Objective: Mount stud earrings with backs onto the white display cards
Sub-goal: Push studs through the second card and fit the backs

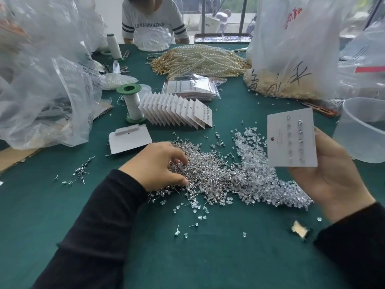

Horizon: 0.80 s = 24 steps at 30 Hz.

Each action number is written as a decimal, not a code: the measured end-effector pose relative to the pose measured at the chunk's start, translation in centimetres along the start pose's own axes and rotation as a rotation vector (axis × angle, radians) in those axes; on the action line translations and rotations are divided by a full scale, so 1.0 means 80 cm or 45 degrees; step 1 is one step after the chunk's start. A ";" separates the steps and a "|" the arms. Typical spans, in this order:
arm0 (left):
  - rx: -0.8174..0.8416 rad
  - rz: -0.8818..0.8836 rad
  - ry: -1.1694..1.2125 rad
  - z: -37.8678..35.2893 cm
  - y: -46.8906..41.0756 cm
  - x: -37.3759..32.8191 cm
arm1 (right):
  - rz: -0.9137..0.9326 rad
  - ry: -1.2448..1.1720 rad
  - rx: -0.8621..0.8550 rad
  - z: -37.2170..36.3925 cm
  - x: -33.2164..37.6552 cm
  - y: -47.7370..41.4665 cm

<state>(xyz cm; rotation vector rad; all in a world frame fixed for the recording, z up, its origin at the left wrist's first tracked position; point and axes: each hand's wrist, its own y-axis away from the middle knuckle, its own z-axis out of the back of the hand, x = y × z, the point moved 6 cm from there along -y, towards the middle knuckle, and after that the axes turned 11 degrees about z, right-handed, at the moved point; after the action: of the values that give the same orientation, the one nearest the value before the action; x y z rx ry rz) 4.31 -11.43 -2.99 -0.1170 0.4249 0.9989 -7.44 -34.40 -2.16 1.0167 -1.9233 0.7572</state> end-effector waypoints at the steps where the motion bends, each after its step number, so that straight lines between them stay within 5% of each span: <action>1: -0.030 -0.021 0.013 0.001 0.000 -0.002 | -0.017 -0.018 0.027 0.001 -0.003 0.000; 12: -0.314 0.020 0.291 0.024 0.002 0.012 | -0.094 -0.067 0.158 -0.001 -0.007 0.012; 24: -0.133 0.137 0.830 0.029 0.001 0.031 | -0.213 -0.163 0.081 -0.006 -0.010 0.019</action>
<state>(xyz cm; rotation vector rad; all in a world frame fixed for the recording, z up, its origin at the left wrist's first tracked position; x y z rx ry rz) 6.10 -8.73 -1.86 -0.5264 0.9812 1.0770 -8.27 -33.00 -2.79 1.2750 -1.9030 0.6753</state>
